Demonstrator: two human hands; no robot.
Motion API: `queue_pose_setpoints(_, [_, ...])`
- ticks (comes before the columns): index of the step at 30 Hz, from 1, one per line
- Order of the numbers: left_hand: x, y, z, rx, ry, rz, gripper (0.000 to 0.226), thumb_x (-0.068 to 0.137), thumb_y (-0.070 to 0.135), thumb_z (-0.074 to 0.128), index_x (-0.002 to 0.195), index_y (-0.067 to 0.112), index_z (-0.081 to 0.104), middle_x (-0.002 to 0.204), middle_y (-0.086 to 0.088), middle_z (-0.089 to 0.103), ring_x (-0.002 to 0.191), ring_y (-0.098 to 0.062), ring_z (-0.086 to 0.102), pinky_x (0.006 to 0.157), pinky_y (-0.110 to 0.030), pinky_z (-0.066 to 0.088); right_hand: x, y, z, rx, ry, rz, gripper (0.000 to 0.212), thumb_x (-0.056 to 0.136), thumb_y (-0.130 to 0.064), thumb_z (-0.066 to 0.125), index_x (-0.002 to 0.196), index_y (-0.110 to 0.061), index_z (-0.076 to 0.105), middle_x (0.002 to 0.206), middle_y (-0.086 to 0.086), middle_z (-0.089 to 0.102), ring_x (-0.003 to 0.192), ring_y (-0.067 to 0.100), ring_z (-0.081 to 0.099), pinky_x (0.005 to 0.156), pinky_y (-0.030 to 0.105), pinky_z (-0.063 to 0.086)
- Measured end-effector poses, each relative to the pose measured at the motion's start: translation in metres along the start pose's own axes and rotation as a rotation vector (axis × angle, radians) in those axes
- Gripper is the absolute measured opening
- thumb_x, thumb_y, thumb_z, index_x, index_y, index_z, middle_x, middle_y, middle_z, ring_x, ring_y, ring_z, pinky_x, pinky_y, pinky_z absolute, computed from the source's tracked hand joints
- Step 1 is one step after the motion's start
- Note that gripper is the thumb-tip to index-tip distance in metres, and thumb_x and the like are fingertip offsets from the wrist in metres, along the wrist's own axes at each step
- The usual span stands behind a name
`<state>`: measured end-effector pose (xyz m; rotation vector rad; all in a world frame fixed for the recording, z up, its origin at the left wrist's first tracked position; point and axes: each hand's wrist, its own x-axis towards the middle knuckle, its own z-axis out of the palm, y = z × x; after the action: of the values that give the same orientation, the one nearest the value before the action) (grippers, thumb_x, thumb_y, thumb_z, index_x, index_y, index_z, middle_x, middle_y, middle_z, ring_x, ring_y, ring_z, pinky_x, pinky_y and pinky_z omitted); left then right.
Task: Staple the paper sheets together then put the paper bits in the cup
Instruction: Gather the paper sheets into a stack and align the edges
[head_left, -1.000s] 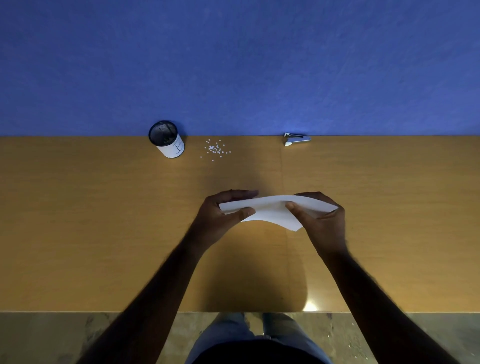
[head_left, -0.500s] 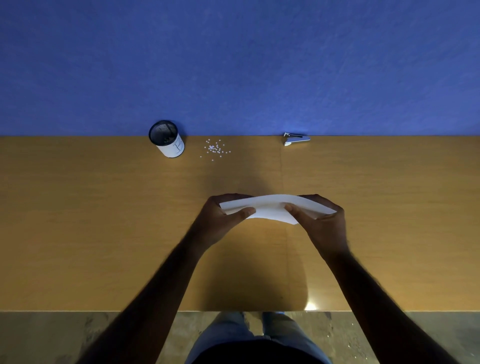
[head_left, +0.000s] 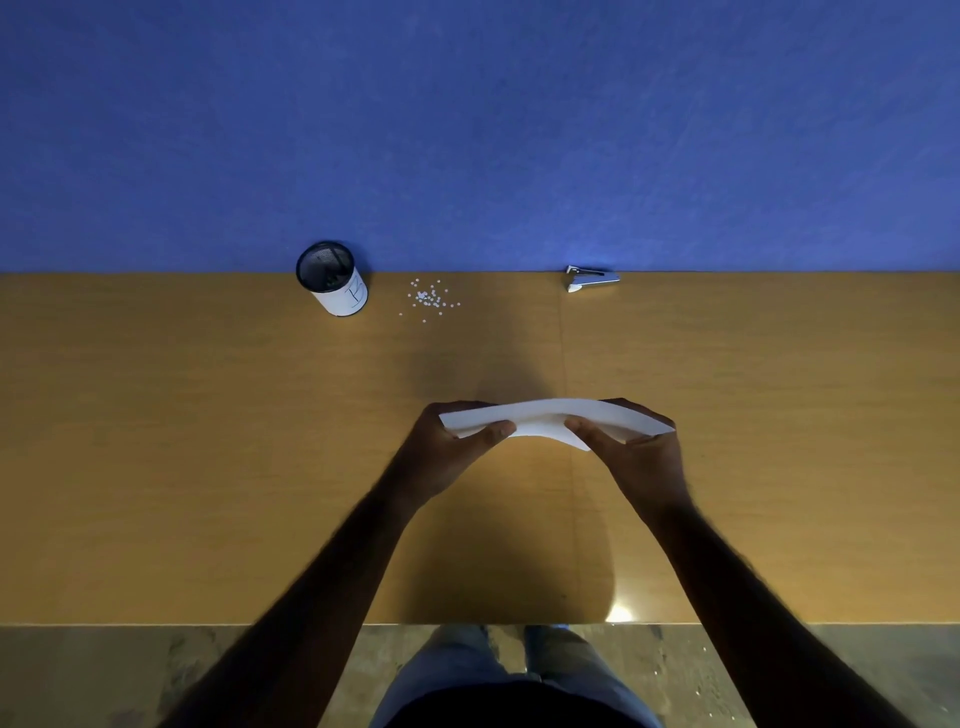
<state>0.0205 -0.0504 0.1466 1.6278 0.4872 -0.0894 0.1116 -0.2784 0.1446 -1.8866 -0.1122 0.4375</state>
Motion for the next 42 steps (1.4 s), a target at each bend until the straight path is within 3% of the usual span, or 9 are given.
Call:
queue_pose_setpoints(4, [-0.001,0.001,0.0,-0.016,0.02,-0.001,0.02,0.094,0.019,0.082,0.1,0.038,0.08,0.096,0.02,0.082,0.092,0.002,0.077,0.08,-0.013,0.057,0.001,-0.001,0.0,0.036,-0.001,-0.021,0.013,0.083,-0.026,0.086,0.093,-0.026,0.078,0.089,-0.009,0.079,0.084,0.008,0.076,0.074,0.024,0.059])
queue_pose_setpoints(8, [-0.001,-0.003,0.004,-0.041,0.01,0.015,0.022,0.095,0.017,0.081,0.108,0.034,0.08,0.104,0.016,0.083,0.1,-0.003,0.078,0.085,-0.018,0.06,0.002,0.005,0.002,0.056,-0.002,-0.019,0.014,0.084,-0.024,0.086,0.095,-0.022,0.078,0.09,-0.003,0.079,0.086,0.015,0.076,0.076,0.032,0.062])
queue_pose_setpoints(17, [0.002,-0.002,0.005,-0.086,0.034,-0.042,0.02,0.095,0.018,0.082,0.099,0.037,0.08,0.102,0.019,0.083,0.101,0.0,0.078,0.09,-0.018,0.061,0.006,0.006,0.006,0.096,0.034,-0.007,0.02,0.082,-0.022,0.087,0.1,-0.022,0.079,0.095,-0.009,0.08,0.09,0.008,0.076,0.075,0.017,0.056])
queue_pose_setpoints(23, [0.007,-0.004,-0.002,-0.105,0.102,-0.088,0.015,0.091,0.028,0.086,0.105,0.031,0.081,0.107,0.009,0.084,0.102,-0.01,0.08,0.095,-0.042,0.065,0.009,-0.004,0.01,0.134,0.056,-0.044,0.015,0.079,-0.017,0.088,0.089,-0.024,0.08,0.089,-0.009,0.08,0.085,0.006,0.075,0.072,0.014,0.055])
queue_pose_setpoints(30, [0.024,0.001,-0.021,-0.154,0.177,-0.096,0.012,0.088,0.018,0.088,0.09,0.028,0.083,0.097,0.011,0.085,0.094,-0.006,0.081,0.081,-0.021,0.064,0.037,-0.01,0.013,0.096,-0.024,-0.071,0.008,0.091,-0.023,0.078,0.09,-0.015,0.078,0.079,-0.014,0.078,0.071,-0.001,0.07,0.06,0.018,0.051])
queue_pose_setpoints(32, [0.03,-0.002,-0.028,-0.184,0.213,-0.133,0.014,0.088,0.02,0.089,0.099,0.026,0.082,0.102,0.009,0.085,0.097,-0.009,0.081,0.084,-0.027,0.064,0.054,-0.001,0.012,0.063,-0.037,-0.133,0.042,0.101,-0.043,0.062,0.08,-0.007,0.069,0.071,-0.002,0.07,0.067,0.01,0.062,0.06,0.029,0.046])
queue_pose_setpoints(35, [0.037,-0.015,-0.034,-0.211,0.281,-0.194,0.024,0.086,0.025,0.09,0.108,0.022,0.08,0.105,0.007,0.085,0.1,-0.014,0.08,0.089,-0.034,0.063,0.085,0.016,0.009,0.064,-0.072,-0.09,0.043,0.111,-0.034,0.044,0.1,-0.007,0.076,0.095,0.006,0.078,0.088,0.025,0.074,0.074,0.04,0.056])
queue_pose_setpoints(39, [0.043,-0.029,-0.037,-0.204,0.34,-0.259,0.043,0.082,0.032,0.093,0.118,0.016,0.079,0.11,0.003,0.084,0.105,-0.02,0.079,0.094,-0.04,0.062,0.143,0.037,0.003,-0.229,-0.093,-0.069,0.018,0.104,-0.02,0.06,0.116,-0.018,0.073,0.117,0.001,0.075,0.106,0.023,0.071,0.084,0.038,0.059])
queue_pose_setpoints(42, [0.047,-0.037,-0.037,-0.211,0.357,-0.29,0.043,0.081,0.03,0.094,0.118,0.014,0.079,0.11,0.002,0.084,0.105,-0.021,0.079,0.092,-0.038,0.062,0.181,0.052,-0.002,-0.507,-0.139,-0.025,0.038,0.1,-0.031,0.066,0.135,-0.015,0.062,0.138,0.004,0.064,0.123,0.021,0.063,0.094,0.031,0.052])
